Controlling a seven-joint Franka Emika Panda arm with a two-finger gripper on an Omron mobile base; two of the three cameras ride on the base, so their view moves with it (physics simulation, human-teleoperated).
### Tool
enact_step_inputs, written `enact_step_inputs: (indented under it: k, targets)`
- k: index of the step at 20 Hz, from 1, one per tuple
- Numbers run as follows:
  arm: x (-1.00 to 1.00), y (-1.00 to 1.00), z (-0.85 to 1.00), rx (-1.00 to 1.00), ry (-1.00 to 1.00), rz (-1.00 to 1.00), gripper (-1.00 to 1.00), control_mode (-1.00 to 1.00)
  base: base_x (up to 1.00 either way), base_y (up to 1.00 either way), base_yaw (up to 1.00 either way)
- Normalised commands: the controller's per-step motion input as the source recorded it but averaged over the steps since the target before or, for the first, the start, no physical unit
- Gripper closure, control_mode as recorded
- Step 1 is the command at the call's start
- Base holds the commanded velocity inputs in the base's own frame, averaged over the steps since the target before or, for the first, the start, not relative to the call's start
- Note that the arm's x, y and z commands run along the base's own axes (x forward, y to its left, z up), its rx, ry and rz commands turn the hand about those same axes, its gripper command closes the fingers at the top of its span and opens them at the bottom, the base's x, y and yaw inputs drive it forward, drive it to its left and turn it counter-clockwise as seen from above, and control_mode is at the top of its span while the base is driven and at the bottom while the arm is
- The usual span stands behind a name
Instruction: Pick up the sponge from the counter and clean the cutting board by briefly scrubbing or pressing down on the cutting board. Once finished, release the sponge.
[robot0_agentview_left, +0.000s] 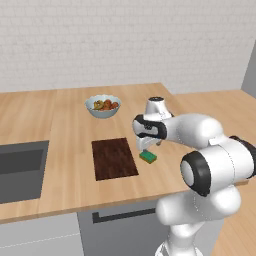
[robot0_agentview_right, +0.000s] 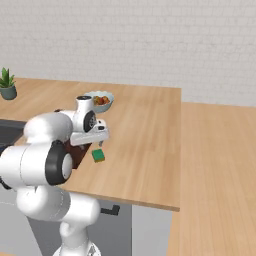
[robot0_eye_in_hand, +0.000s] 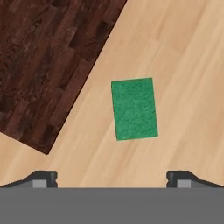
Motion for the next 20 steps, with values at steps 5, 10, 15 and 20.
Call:
enact_step_inputs:
  k: [5, 10, 15, 20]
  targets:
    - [0.21, 0.00, -0.56, 0.00, 0.00, 0.00, -1.00, -1.00, 0.00, 0.00, 0.00]
    - [0.29, 0.00, -0.29, 0.00, 0.00, 0.00, -1.00, -1.00, 0.00, 0.00, 0.00]
    - [0.34, 0.00, -0.13, 0.00, 0.00, 0.00, -1.00, -1.00, 0.00, 0.00, 0.00]
    - [0.00, 0.00, -0.13, 0.00, 0.00, 0.00, -1.00, -1.00, 0.00, 0.00, 0.00]
